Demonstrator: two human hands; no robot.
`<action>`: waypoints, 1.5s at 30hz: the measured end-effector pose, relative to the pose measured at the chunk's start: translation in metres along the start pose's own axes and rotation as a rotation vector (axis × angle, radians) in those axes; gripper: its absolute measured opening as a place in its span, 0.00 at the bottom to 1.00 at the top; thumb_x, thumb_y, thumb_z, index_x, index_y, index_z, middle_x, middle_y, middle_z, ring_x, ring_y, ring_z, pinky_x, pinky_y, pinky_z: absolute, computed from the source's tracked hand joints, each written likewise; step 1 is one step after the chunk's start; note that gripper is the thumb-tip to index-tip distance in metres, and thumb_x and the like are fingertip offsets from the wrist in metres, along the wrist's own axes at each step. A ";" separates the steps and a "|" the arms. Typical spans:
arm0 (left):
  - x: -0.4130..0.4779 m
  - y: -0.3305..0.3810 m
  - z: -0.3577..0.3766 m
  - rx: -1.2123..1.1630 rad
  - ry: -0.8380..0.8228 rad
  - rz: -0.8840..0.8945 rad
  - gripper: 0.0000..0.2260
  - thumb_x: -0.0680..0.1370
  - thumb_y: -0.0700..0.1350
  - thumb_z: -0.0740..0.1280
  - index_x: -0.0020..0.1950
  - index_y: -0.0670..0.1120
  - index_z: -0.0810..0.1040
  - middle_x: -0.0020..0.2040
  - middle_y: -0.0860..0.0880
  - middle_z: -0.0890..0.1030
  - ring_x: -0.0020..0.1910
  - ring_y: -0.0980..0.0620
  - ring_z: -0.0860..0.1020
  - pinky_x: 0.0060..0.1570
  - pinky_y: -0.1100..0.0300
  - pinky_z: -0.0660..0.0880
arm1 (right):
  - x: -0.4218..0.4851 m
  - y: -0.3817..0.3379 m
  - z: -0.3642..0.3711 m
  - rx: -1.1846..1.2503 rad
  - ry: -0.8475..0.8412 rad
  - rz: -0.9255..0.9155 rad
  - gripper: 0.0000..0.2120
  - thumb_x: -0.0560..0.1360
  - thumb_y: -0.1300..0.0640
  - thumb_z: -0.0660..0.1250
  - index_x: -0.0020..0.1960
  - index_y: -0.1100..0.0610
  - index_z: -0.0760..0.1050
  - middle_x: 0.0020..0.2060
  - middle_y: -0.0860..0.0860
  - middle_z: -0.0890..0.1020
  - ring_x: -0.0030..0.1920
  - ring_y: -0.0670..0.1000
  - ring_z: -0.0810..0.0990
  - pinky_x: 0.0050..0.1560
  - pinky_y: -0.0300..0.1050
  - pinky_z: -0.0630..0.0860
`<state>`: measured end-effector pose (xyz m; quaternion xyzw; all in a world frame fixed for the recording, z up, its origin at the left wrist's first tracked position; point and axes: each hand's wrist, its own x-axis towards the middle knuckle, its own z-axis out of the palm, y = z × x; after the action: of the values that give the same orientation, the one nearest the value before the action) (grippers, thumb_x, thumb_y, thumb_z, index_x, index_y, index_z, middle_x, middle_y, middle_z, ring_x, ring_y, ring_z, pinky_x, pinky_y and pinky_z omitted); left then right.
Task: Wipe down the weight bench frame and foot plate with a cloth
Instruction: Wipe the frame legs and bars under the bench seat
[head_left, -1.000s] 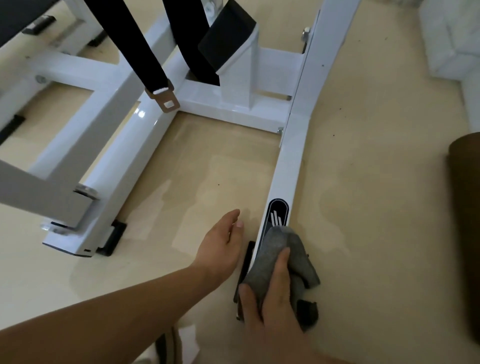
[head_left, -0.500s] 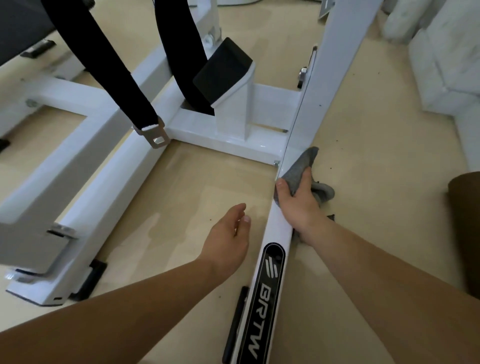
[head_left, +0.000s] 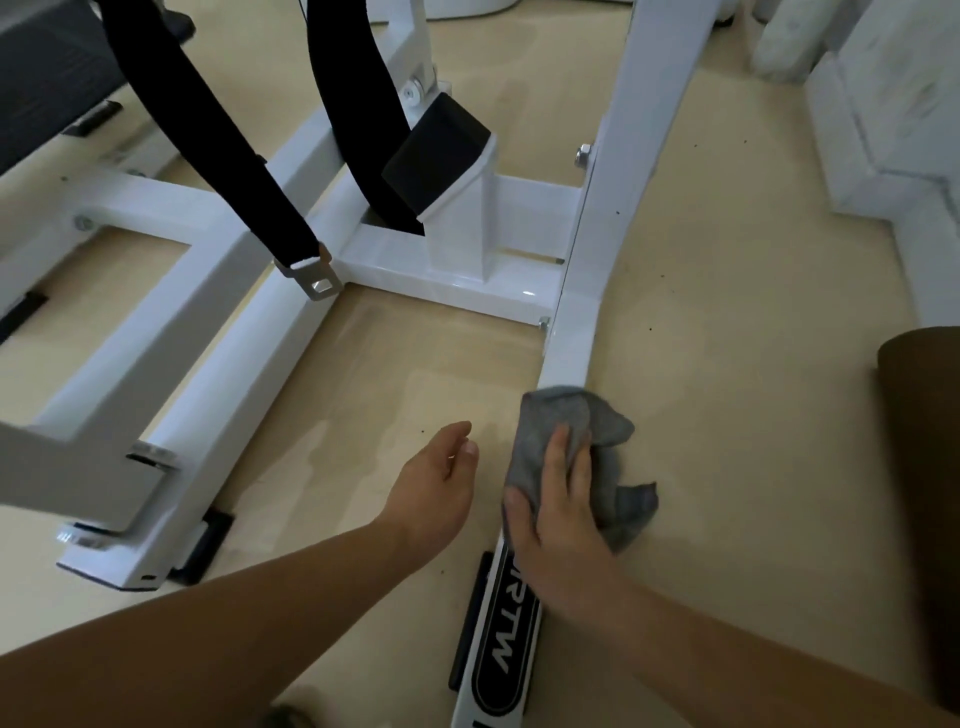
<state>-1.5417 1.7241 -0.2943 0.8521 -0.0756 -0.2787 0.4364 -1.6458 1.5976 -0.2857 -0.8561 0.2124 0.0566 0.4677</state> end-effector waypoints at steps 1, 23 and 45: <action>-0.004 0.000 -0.002 0.012 0.007 -0.009 0.20 0.86 0.54 0.57 0.79 0.53 0.67 0.75 0.54 0.73 0.73 0.54 0.71 0.76 0.52 0.66 | -0.017 0.002 0.010 -0.040 -0.015 -0.009 0.37 0.85 0.41 0.49 0.76 0.48 0.22 0.76 0.49 0.22 0.78 0.47 0.32 0.76 0.40 0.41; -0.127 0.149 -0.069 -0.773 -0.264 -0.332 0.26 0.85 0.62 0.53 0.61 0.45 0.82 0.57 0.45 0.85 0.55 0.45 0.83 0.55 0.49 0.78 | -0.039 -0.143 -0.059 0.252 0.097 -0.299 0.09 0.85 0.48 0.53 0.59 0.49 0.70 0.50 0.45 0.78 0.51 0.43 0.77 0.53 0.43 0.75; -0.189 -0.012 -0.113 -0.556 0.699 -0.540 0.12 0.83 0.52 0.60 0.52 0.46 0.78 0.48 0.44 0.83 0.44 0.43 0.80 0.47 0.48 0.79 | -0.044 -0.221 0.060 -0.188 -0.466 -0.175 0.22 0.84 0.48 0.57 0.33 0.53 0.65 0.30 0.50 0.70 0.33 0.51 0.70 0.36 0.46 0.65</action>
<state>-1.6394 1.8811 -0.1739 0.7355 0.3737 -0.0899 0.5579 -1.5872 1.7645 -0.1344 -0.8748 0.0179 0.2310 0.4255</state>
